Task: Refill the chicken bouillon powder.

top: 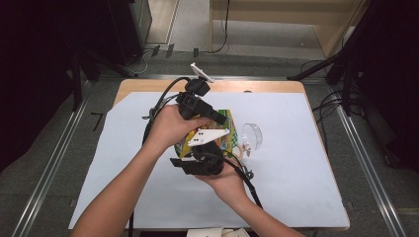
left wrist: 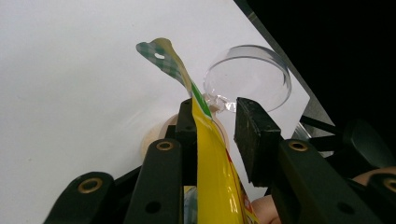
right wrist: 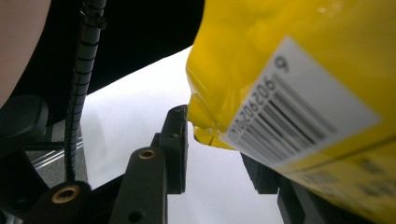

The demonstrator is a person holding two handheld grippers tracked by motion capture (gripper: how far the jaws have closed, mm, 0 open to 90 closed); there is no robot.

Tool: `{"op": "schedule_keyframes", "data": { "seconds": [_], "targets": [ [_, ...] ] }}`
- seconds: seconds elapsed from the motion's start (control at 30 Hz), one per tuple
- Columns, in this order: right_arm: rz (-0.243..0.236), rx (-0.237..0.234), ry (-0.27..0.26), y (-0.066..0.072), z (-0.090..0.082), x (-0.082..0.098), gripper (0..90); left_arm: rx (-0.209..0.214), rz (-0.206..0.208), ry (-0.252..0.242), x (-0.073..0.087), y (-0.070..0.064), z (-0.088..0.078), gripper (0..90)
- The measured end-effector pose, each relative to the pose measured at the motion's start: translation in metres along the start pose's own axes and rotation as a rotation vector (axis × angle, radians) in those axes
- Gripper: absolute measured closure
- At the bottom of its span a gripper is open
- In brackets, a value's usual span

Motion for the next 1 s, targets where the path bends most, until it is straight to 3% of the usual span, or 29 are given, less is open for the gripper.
{"op": "schedule_keyframes", "data": {
  "seconds": [0.4,0.67,1.0],
  "targets": [
    [0.001,0.005,0.004,0.002,-0.002,0.0,66.6,0.005,0.0,-0.002,0.0,-0.001,-0.002,71.3],
    [-0.016,0.0,0.002,0.004,0.003,0.004,66.4,-0.021,0.011,-0.028,0.009,-0.003,-0.003,70.8],
    [-0.033,-0.005,0.022,0.005,0.012,0.016,62.3,0.014,-0.003,-0.072,0.028,0.003,-0.003,71.0]
  ]
}}
Point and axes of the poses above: each handheld gripper's, and its own axes: z roughly forward along the jaws, x roughly out of its underside, y roughly to its left, the point moved 6 cm from there along z, roughly forward along the jaws, and after that the axes turned 14 degrees about -x, right-handed, at the moved point
